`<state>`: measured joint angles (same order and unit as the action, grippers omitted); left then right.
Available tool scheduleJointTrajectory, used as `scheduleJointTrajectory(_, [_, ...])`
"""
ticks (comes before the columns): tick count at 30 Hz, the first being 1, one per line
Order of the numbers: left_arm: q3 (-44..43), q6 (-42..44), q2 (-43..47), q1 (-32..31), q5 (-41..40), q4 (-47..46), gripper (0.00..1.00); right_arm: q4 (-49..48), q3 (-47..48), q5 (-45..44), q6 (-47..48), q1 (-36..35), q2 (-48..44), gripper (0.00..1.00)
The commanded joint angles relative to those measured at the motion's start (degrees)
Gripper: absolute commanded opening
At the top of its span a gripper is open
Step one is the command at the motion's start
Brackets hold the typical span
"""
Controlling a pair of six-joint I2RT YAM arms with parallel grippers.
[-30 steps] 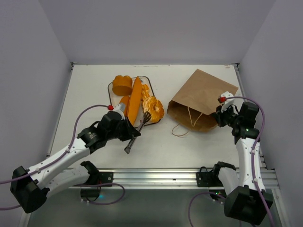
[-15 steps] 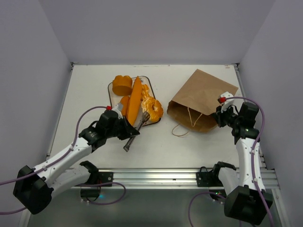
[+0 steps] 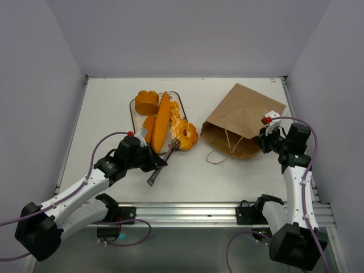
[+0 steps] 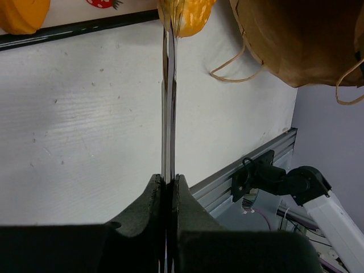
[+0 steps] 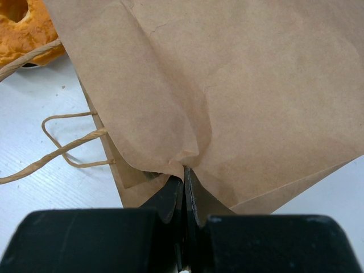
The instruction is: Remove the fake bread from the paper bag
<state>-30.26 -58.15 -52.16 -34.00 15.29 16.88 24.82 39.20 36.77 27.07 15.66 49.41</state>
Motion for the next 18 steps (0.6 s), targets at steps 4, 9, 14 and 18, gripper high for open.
scheduleJointTrajectory(4, [1.0, -1.2, 0.8, 1.0, 2.6, -3.8, 0.0, -1.3, -0.2, 0.1, 0.0, 0.2, -1.1, 0.0])
scheduleJointTrajectory(9, [1.2, -1.1, 2.1, 1.7, 2.4, -2.8, 0.0, -1.3, -0.2, 0.1, 0.0, 0.2, -1.1, 0.0])
scheduleJointTrajectory(14, [1.3, -0.9, 2.8, 2.4, 2.6, -1.4, 0.01, -1.3, -0.2, 0.2, 0.1, 0.2, -1.0, 0.0])
scheduleJointTrajectory(18, [1.6, -1.2, 2.8, 2.5, 2.9, -1.5, 0.09, -1.3, -0.2, 0.2, -0.1, 0.2, -1.1, 0.0])
